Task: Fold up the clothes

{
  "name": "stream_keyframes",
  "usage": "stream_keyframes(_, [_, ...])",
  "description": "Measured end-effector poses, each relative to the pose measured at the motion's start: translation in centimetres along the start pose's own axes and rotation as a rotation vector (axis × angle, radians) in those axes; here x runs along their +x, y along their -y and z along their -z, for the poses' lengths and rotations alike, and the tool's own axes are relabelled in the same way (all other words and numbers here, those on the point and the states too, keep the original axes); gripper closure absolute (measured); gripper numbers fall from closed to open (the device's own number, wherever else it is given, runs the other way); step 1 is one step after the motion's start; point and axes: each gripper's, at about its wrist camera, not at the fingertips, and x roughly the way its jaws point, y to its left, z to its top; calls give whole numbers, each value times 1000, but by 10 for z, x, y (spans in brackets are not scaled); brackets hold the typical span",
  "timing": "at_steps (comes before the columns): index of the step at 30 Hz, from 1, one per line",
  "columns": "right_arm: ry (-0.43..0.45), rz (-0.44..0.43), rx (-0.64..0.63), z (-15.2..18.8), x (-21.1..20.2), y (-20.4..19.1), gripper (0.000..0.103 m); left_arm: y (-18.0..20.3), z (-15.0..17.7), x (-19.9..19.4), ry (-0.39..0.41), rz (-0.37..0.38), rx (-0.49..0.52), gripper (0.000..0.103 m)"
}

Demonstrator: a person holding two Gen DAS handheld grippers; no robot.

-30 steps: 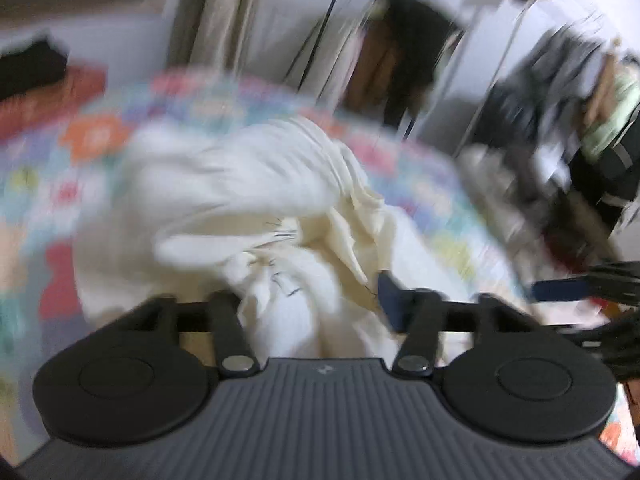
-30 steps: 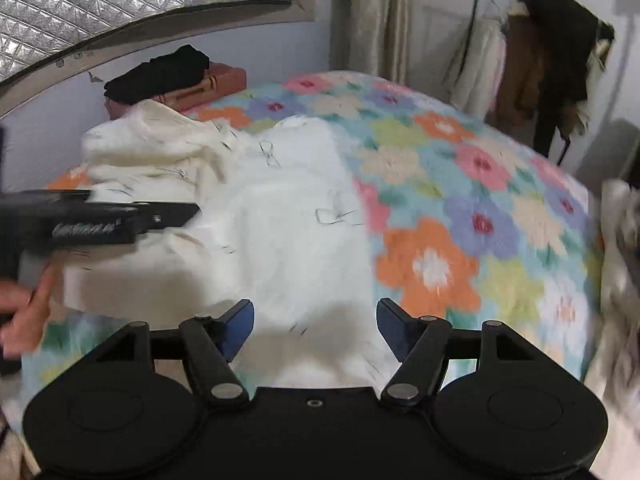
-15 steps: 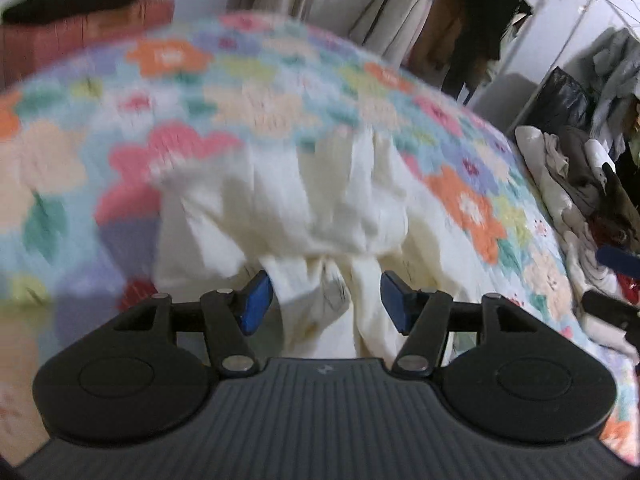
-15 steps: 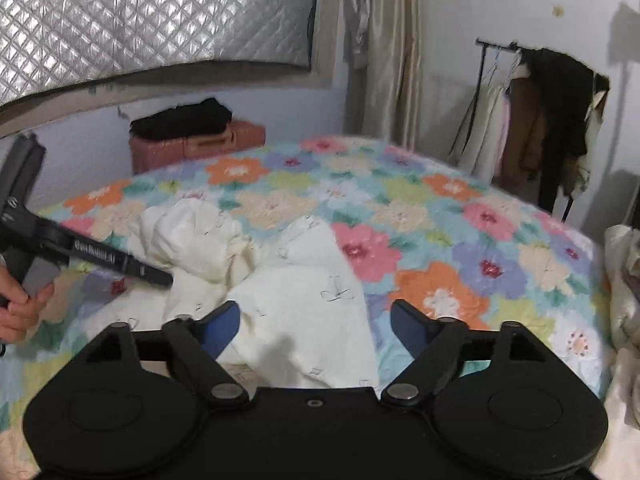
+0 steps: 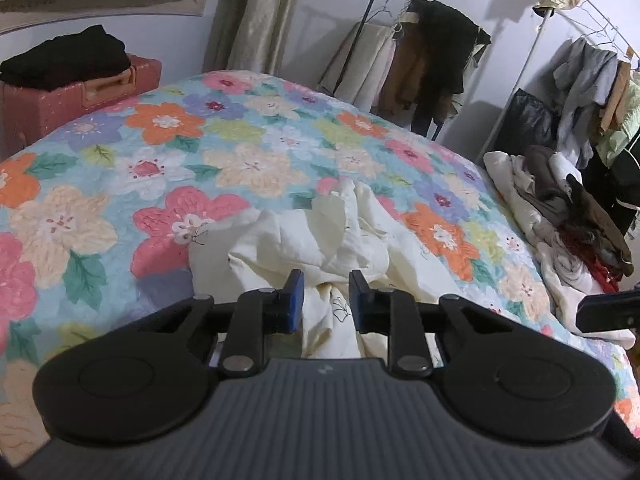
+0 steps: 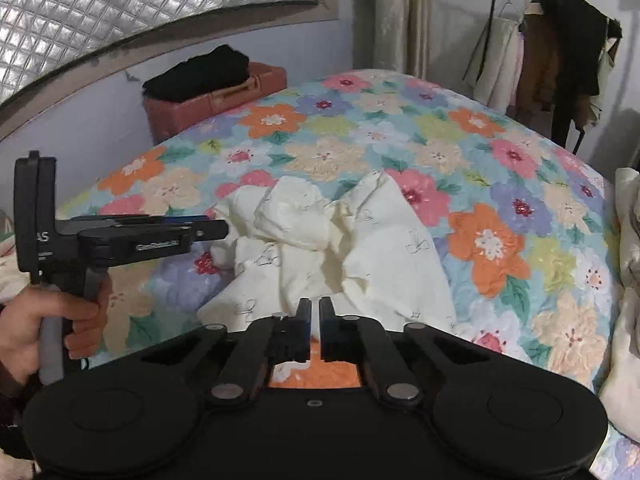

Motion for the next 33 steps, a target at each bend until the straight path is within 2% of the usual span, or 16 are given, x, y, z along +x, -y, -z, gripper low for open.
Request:
stream_keyframes(2, [6, -15, 76, 1, -3, -3, 100, 1, 0, 2, -11, 10, -12, 80])
stream_keyframes(4, [8, -90, 210, 9, -3, -7, 100, 3, -2, 1, -28, 18, -28, 80])
stream_keyframes(7, [-22, -195, 237, 9, 19, -25, 101, 12, -6, -2, -37, 9, -25, 79])
stream_keyframes(8, [13, -210, 263, 2, 22, -20, 101, 15, -7, -2, -46, -3, -18, 80])
stream_keyframes(10, [98, -164, 291, -10, 24, -4, 100, 21, -14, 3, -65, -8, 6, 78])
stream_keyframes(13, [104, -149, 348, -14, 36, 22, 93, 24, -29, 19, -87, 12, 12, 78])
stream_keyframes(15, [108, -116, 300, -17, 48, 31, 93, 23, -37, 32, -106, 38, 1, 78])
stream_keyframes(17, [141, -102, 219, -21, 64, 37, 93, 26, -43, 45, -133, 32, 30, 78])
stream_keyframes(21, [181, -107, 68, -26, 99, 53, 90, 29, -45, 66, -135, -35, 163, 75])
stream_keyframes(22, [171, -107, 50, -25, 108, 59, 87, 26, -41, 70, -129, -26, 178, 71])
stream_keyframes(23, [162, -108, 32, -24, 118, 65, 84, 22, -37, 72, -122, -6, 174, 63])
stream_keyframes(25, [148, -132, 36, -19, 132, 78, 70, 14, -27, 74, -103, 50, 162, 56])
stream_keyframes(27, [122, -183, 44, -14, 143, 87, 64, 11, -20, 75, -77, 87, 177, 51])
stream_keyframes(29, [104, -207, 25, -9, 151, 92, 58, 12, -16, 77, -57, 73, 202, 37])
stream_keyframes(31, [98, -197, -22, -6, 159, 93, 48, 15, -18, 83, -56, 39, 230, 29])
stream_keyframes(33, [96, -198, -67, -6, 168, 94, 47, 20, -19, 91, -48, 8, 276, 26])
